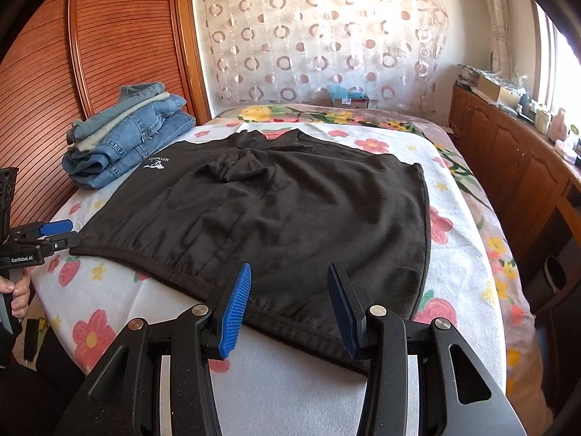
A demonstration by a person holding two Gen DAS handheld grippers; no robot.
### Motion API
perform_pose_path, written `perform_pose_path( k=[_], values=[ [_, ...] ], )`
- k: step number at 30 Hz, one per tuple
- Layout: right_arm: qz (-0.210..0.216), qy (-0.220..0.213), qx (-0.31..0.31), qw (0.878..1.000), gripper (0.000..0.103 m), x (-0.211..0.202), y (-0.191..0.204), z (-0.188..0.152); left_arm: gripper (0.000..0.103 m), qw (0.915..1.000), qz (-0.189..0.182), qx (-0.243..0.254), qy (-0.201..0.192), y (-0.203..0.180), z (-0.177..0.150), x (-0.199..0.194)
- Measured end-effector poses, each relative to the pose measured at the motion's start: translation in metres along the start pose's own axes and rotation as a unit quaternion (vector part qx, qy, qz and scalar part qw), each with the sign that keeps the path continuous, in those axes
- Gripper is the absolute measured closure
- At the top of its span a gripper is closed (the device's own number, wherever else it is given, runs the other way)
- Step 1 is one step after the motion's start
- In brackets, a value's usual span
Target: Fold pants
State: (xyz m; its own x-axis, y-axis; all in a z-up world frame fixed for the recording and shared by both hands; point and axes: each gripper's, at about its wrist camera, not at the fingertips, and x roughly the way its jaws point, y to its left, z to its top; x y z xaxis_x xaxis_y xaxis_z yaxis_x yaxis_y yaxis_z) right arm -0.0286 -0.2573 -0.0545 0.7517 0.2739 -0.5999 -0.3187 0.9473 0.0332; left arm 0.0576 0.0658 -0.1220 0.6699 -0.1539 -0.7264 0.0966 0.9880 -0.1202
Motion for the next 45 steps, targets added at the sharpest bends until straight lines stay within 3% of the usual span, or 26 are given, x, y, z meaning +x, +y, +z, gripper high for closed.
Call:
perform_pose_path(
  k=[2,9,11,17,19,22,35,45],
  values=[
    [0.000,0.002,0.001,1.000,0.057,0.004,0.007,0.006,0.041,1.0000,0.002,0.000,0.003,-0.001,-0.002,0.002],
    [0.000,0.005,0.007,1.000,0.057,0.012,0.004,0.009,0.042,0.9995,0.023,0.023,0.000,-0.008,-0.005,0.003],
    [0.000,0.007,0.008,1.000,0.057,0.014,0.004,0.009,0.047,0.9995,0.019,0.024,-0.001,-0.008,-0.005,0.003],
    [0.002,0.011,0.013,1.000,0.057,0.021,0.002,0.007,0.071,0.9995,0.002,0.030,-0.001,-0.014,-0.004,0.003],
    [0.002,0.011,0.014,1.000,0.057,0.021,0.001,0.007,0.085,0.9994,0.004,0.034,-0.002,-0.017,-0.003,0.004],
    [0.000,0.011,0.018,1.000,0.057,0.022,-0.002,0.007,0.092,0.9992,0.006,0.039,0.003,-0.019,-0.001,0.006],
    [0.004,0.010,0.037,0.999,0.057,0.027,-0.004,0.005,0.096,0.9963,-0.003,0.081,-0.027,-0.051,0.030,-0.005],
    [0.003,0.001,0.049,0.999,0.057,0.022,-0.010,0.000,0.096,0.9858,-0.051,0.150,-0.057,-0.126,0.082,-0.005]
  ],
)
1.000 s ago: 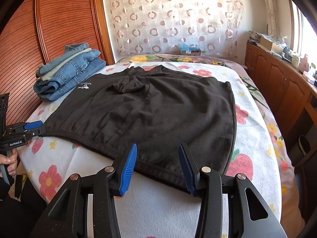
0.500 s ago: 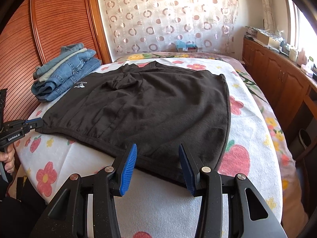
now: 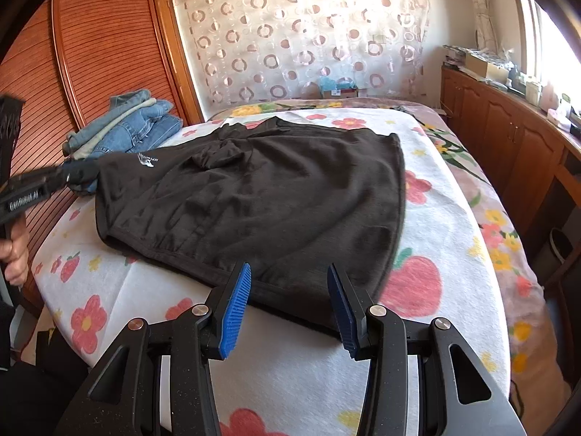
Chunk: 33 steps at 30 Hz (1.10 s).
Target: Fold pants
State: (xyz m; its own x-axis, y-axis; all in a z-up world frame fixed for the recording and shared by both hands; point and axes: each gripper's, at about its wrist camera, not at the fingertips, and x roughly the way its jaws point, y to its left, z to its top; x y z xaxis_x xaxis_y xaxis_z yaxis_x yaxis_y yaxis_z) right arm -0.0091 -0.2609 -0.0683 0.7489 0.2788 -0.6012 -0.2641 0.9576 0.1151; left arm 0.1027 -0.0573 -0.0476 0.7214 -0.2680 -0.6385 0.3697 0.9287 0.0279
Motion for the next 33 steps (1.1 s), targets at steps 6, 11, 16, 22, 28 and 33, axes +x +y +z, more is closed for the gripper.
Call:
perform_pose_path(
  k=[6,11,16,22,28,33],
  values=[
    [-0.006,-0.007,0.012,1.000,0.057,-0.005,-0.007,-0.004,0.096,0.9991,-0.034,0.021,-0.010,-0.032,0.030,0.005],
    [-0.007,-0.014,0.019,1.000,0.057,-0.009,-0.011,-0.008,0.096,0.9974,-0.064,0.033,-0.007,-0.057,0.049,0.015],
    [-0.009,-0.019,0.023,1.000,0.057,-0.014,-0.013,-0.010,0.096,0.9956,-0.087,0.035,0.001,-0.078,0.056,0.023],
    [-0.006,-0.020,0.021,1.000,0.057,-0.013,-0.015,-0.009,0.091,0.9959,-0.084,0.030,0.009,-0.082,0.055,0.026],
    [0.001,-0.022,0.014,1.000,0.057,-0.008,-0.011,-0.003,0.056,0.9979,-0.060,0.022,-0.001,-0.065,0.050,0.019],
    [0.005,-0.022,0.005,1.000,0.057,-0.001,-0.004,0.003,0.028,0.9983,-0.057,0.012,-0.005,-0.052,0.042,0.017]
  ],
)
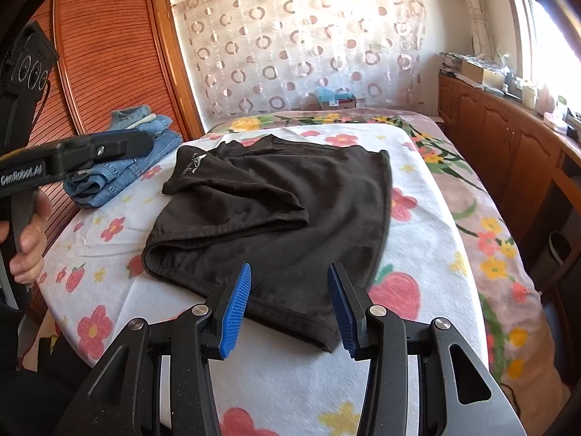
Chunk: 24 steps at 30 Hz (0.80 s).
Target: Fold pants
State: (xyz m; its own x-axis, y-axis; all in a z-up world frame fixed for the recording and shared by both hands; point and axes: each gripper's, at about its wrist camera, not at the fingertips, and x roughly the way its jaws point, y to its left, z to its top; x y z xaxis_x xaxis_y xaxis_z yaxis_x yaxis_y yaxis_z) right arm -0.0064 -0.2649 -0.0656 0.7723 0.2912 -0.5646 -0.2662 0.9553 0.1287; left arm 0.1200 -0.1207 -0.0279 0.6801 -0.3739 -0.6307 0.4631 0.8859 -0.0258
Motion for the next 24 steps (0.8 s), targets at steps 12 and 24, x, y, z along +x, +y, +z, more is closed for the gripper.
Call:
perform_pose_path(
  k=[12,24],
  values=[
    [0.003,0.014,-0.009,1.000,0.062,0.040,-0.007,0.033,0.024,0.9989,0.026,-0.022,0.032,0.026,-0.038,0.018],
    [0.002,0.063,0.014,0.998,0.072,0.084,-0.013,0.056,0.024,0.9977,0.042,-0.032,0.042,0.035,-0.054,0.026]
  ],
)
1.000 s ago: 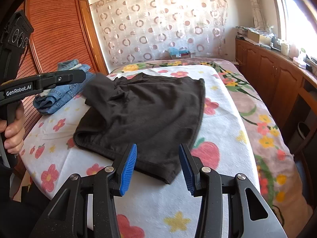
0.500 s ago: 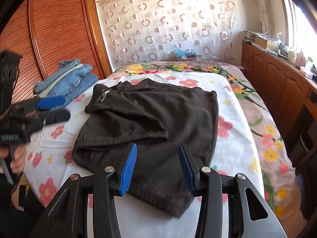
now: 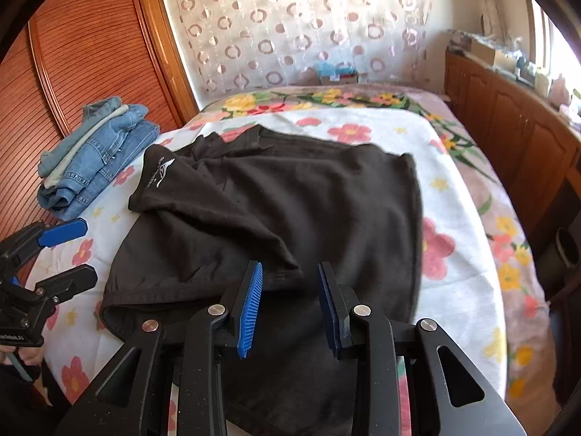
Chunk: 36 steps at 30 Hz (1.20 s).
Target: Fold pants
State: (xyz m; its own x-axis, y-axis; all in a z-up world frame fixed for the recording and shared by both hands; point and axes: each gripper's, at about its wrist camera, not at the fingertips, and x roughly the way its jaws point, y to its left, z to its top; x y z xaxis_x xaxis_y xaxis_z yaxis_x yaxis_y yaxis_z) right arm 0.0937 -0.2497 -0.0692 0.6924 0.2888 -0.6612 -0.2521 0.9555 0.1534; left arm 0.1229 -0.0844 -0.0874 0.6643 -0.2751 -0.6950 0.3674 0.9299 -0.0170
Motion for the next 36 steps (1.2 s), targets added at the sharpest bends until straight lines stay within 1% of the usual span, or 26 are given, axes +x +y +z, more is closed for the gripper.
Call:
perform_pose_path(
  k=[4,7,8,10,11,13,18,23,25,31,34,36],
  values=[
    [0.004,0.010,0.000,1.000,0.073,0.005,-0.003,0.005,0.024,1.0000,0.002,-0.004,0.004,0.002,-0.003,0.002],
    [0.002,0.009,-0.010,1.000,0.084,0.005,0.000,0.005,0.024,1.0000,0.002,-0.007,0.006,0.004,-0.005,0.003],
    [0.001,0.010,-0.015,1.000,0.090,0.005,0.002,0.005,0.024,0.9999,0.003,-0.008,0.006,0.005,-0.005,0.003],
    [0.001,0.008,-0.025,1.000,0.096,0.004,0.005,0.004,0.024,0.9999,0.005,-0.010,0.007,0.006,-0.006,0.003],
    [0.006,0.006,-0.027,1.000,0.097,0.002,0.006,0.002,0.024,0.9999,0.005,-0.010,0.007,0.006,-0.006,0.003],
    [-0.001,-0.007,-0.028,1.000,0.097,-0.004,0.006,0.002,0.024,0.9999,0.005,-0.010,0.007,0.005,-0.006,0.002],
    [0.005,-0.040,-0.040,0.998,0.098,-0.021,0.013,0.000,0.024,0.9999,0.006,-0.011,0.009,0.006,-0.008,0.002],
    [0.015,-0.057,-0.039,0.998,0.098,-0.044,0.014,-0.008,0.024,0.9999,0.005,-0.013,0.003,0.007,-0.007,-0.001],
    [0.012,-0.063,-0.042,0.997,0.098,-0.056,0.014,-0.015,0.024,0.9999,0.005,-0.014,-0.001,0.007,-0.006,-0.003],
    [0.003,-0.062,-0.033,0.998,0.098,-0.082,0.004,-0.042,0.024,0.9999,0.003,-0.013,-0.009,0.006,-0.005,-0.007],
    [0.013,-0.049,-0.015,0.999,0.098,-0.088,-0.001,-0.057,0.024,0.9999,0.001,-0.014,-0.010,0.006,-0.005,-0.007],
    [0.005,-0.038,-0.017,0.999,0.098,-0.087,-0.003,-0.070,0.024,0.9999,0.000,-0.013,-0.009,0.004,-0.004,-0.006]
  ],
)
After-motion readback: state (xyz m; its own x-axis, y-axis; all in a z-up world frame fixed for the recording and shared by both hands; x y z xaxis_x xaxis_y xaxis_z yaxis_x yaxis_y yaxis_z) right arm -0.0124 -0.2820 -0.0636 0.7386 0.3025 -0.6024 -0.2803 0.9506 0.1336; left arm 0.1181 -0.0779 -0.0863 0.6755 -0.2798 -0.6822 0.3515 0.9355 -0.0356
